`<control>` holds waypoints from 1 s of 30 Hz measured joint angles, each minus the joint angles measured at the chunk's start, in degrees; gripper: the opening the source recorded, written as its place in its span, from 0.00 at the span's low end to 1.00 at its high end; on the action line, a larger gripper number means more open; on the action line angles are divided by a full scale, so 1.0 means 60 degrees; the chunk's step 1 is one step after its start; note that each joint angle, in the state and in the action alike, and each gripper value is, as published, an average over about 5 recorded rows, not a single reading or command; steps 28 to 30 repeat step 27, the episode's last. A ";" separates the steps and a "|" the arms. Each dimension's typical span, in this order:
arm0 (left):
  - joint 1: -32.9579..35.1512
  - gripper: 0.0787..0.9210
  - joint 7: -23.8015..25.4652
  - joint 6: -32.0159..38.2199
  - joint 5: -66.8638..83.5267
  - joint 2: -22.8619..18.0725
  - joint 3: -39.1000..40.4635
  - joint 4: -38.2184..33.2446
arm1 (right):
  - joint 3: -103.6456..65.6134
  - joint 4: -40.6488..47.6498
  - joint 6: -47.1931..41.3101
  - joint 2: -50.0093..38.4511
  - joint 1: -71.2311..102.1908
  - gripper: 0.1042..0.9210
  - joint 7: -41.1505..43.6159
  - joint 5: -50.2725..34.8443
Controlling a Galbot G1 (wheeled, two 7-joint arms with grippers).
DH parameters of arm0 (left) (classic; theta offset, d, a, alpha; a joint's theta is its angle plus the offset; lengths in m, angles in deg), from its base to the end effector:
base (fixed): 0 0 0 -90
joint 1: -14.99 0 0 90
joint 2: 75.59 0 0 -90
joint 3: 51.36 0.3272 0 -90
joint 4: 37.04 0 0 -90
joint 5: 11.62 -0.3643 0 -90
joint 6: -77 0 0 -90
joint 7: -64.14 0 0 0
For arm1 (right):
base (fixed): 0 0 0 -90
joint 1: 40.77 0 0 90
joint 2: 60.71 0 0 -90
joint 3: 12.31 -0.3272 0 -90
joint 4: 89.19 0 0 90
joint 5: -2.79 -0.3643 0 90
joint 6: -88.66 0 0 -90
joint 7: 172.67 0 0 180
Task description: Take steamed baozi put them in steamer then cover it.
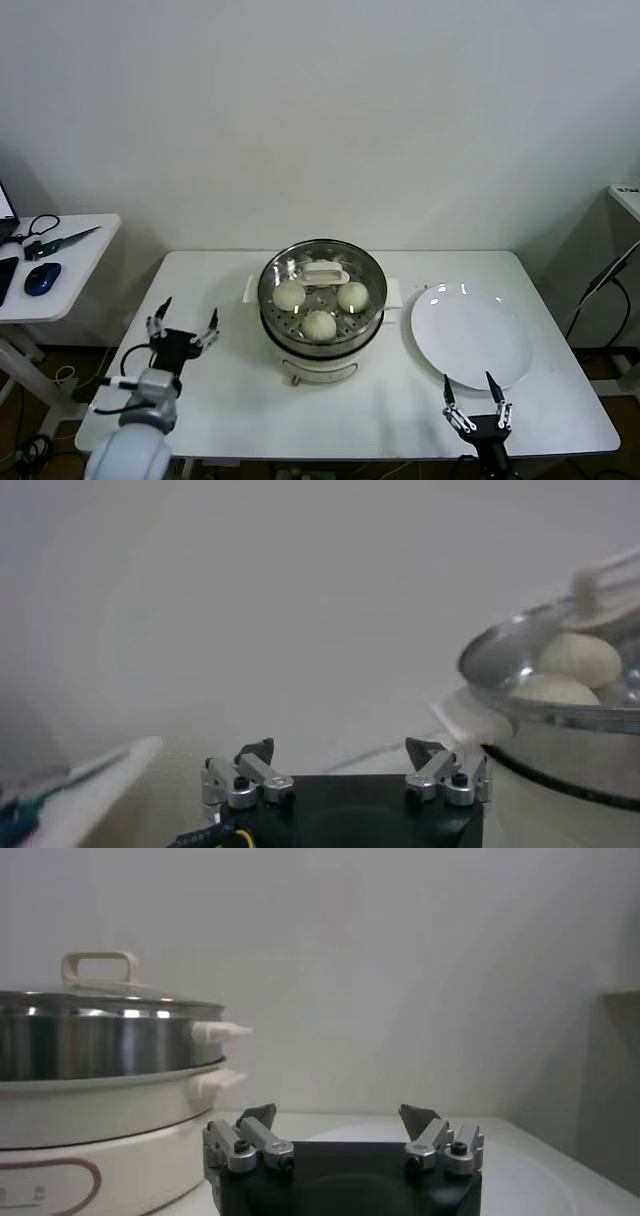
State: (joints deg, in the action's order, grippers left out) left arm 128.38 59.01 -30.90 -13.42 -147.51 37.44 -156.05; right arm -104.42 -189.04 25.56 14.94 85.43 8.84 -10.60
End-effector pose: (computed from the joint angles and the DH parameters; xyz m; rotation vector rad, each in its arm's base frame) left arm 0.2364 0.0531 -0.2559 0.0307 -2.9063 -0.5120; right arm 0.1398 -0.0785 -0.4163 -0.0648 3.1276 -0.0222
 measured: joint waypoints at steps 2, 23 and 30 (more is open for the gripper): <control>0.0276 0.88 -0.0091 0.0652 0.0605 -0.0065 -0.0232 0.0229 | 0.0035 0.0063 -0.0009 -0.0002 -0.0057 0.88 -0.0035 0.0038; 0.1335 0.88 -0.0196 0.3581 0.2673 -0.0436 -0.0715 0.1893 | 0.0197 0.0294 -0.0040 0.0046 -0.0110 0.88 -0.0266 0.0103; 0.1383 0.88 -0.0196 0.3702 0.2758 -0.0452 -0.0736 0.1967 | 0.0198 0.0285 -0.0030 0.0057 -0.0092 0.88 -0.0273 0.0104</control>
